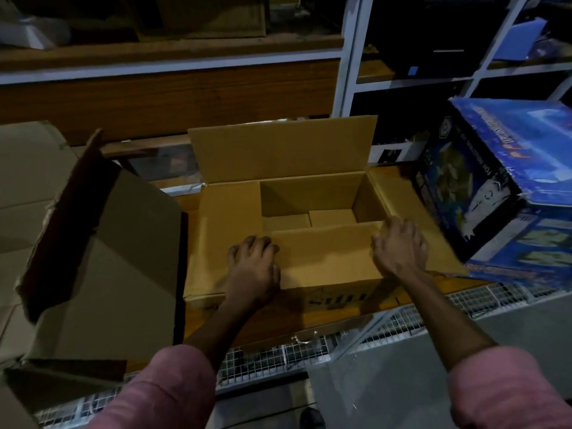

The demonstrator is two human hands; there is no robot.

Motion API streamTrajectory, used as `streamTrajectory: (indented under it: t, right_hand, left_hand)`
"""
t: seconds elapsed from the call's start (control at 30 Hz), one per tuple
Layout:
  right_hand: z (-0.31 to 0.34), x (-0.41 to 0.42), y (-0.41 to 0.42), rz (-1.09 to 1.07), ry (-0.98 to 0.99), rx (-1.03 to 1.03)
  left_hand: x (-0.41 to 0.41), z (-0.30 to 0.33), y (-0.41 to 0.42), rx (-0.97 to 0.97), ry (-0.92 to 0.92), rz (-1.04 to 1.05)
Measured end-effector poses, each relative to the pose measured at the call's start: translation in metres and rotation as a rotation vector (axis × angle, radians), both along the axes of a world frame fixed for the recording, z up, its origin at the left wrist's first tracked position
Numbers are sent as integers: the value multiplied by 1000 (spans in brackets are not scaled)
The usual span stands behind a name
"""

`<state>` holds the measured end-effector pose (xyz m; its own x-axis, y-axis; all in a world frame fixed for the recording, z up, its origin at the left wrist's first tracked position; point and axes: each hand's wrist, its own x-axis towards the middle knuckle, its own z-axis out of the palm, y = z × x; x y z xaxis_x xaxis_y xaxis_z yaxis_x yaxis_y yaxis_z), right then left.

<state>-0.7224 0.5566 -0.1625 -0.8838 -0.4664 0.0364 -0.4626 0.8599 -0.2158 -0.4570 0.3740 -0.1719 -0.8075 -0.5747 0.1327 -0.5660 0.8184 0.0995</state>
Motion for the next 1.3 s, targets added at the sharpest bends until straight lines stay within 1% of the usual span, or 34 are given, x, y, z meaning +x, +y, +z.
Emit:
streamTrajectory:
  t: [0.1,0.23,0.5,0.6,0.77,0.9,1.03,1.13,1.3]
  right_hand:
    - [5,-7,-4,-22,-24,-4]
    - [8,-18,2,-52,-34,32]
    - [4,-20,7,23,-68,33]
    - [9,-23,11,24,-47,47]
    - [9,-38,31,36,45,39]
    - [7,-41,38,52,153,114]
    - [5,-37,40,30,121,94]
    - [6,-36,40,27,102,70]
    - [11,-35,40,72,118,111]
  left_hand:
    - [-1,-1,1,-16,-1,9]
    - [-4,0,2,-65,-58,33]
    - [-6,-3,5,-55,-76,62]
    - [-11,-4,11,-63,-61,56]
    - [-26,-4,26,-35,-5,31]
    - [-27,-3,27,-28,-10,44]
    - [-28,-3,27,-45,-50,42]
    - [-28,-3,27,-36,-48,43]
    - [-31,1,29,18,-56,65]
